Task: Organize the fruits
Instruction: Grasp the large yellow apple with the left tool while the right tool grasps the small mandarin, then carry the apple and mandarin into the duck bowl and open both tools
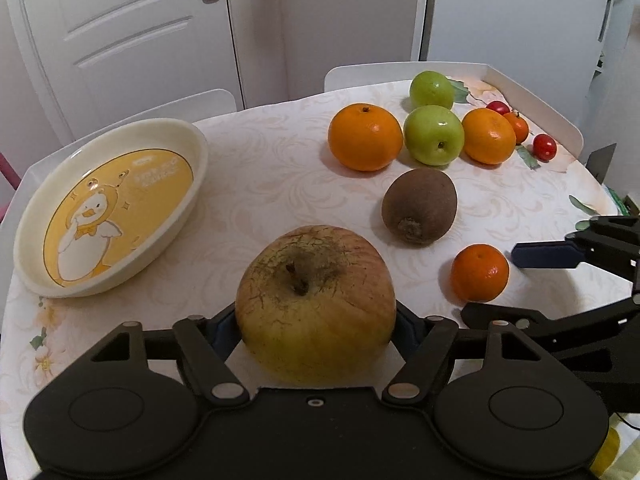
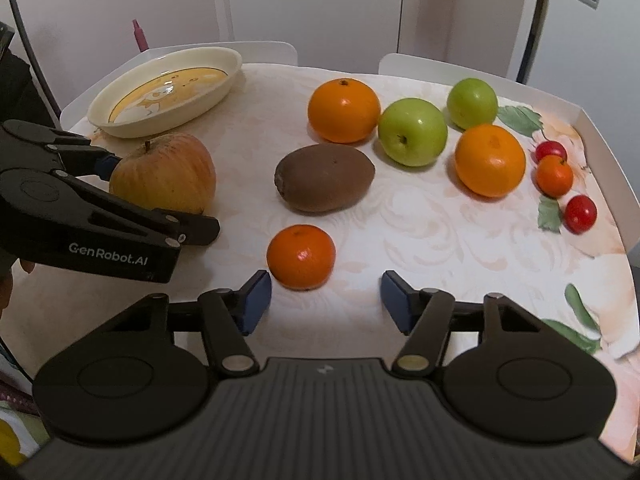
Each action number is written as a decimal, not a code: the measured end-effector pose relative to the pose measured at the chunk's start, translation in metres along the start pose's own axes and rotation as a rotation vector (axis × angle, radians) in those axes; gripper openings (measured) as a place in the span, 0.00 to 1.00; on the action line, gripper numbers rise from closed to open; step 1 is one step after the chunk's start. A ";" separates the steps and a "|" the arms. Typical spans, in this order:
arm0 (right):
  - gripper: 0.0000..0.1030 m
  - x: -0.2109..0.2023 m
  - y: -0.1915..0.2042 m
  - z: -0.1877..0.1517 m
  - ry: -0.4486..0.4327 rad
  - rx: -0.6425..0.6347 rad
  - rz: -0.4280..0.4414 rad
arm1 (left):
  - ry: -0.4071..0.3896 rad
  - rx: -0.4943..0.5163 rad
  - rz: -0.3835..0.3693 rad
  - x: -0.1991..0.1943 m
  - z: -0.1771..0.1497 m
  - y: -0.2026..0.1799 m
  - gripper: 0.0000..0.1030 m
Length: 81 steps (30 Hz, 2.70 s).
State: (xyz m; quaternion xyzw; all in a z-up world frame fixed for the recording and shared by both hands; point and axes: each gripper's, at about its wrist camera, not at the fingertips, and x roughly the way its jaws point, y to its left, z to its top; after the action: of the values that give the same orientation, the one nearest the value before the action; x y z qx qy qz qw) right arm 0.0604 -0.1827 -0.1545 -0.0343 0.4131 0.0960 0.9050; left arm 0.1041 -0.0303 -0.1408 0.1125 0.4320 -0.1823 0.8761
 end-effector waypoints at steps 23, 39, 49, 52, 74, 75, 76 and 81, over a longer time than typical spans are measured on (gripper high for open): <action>0.50 -0.014 0.030 0.044 -0.077 -0.066 0.094 | -0.081 -0.130 0.120 -0.051 -0.014 0.026 0.74; 0.50 -0.028 0.074 0.122 -0.159 -0.113 0.149 | -0.221 -0.228 0.239 -0.115 0.015 0.095 0.74; 0.50 0.001 0.102 0.175 -0.177 -0.103 0.140 | -0.246 -0.201 0.239 -0.102 0.044 0.148 0.74; 0.50 0.016 0.107 0.187 -0.176 -0.086 0.126 | -0.242 -0.189 0.230 -0.088 0.051 0.162 0.74; 0.50 0.074 0.102 0.195 -0.106 0.058 -0.018 | -0.164 -0.042 0.181 0.039 0.075 0.182 0.74; 0.50 0.075 0.102 0.194 -0.100 0.063 -0.025 | -0.161 -0.036 0.182 0.043 0.075 0.180 0.74; 0.50 0.075 0.100 0.193 -0.095 0.066 -0.028 | -0.160 -0.033 0.183 0.046 0.075 0.179 0.74; 0.50 0.079 0.094 0.190 -0.077 0.082 -0.038 | -0.140 -0.028 0.194 0.057 0.074 0.177 0.75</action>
State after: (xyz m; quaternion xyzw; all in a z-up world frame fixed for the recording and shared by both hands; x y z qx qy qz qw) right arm 0.2323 -0.0519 -0.0875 -0.0016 0.3809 0.0630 0.9224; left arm 0.2627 0.0918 -0.1352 0.1286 0.3594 -0.0980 0.9191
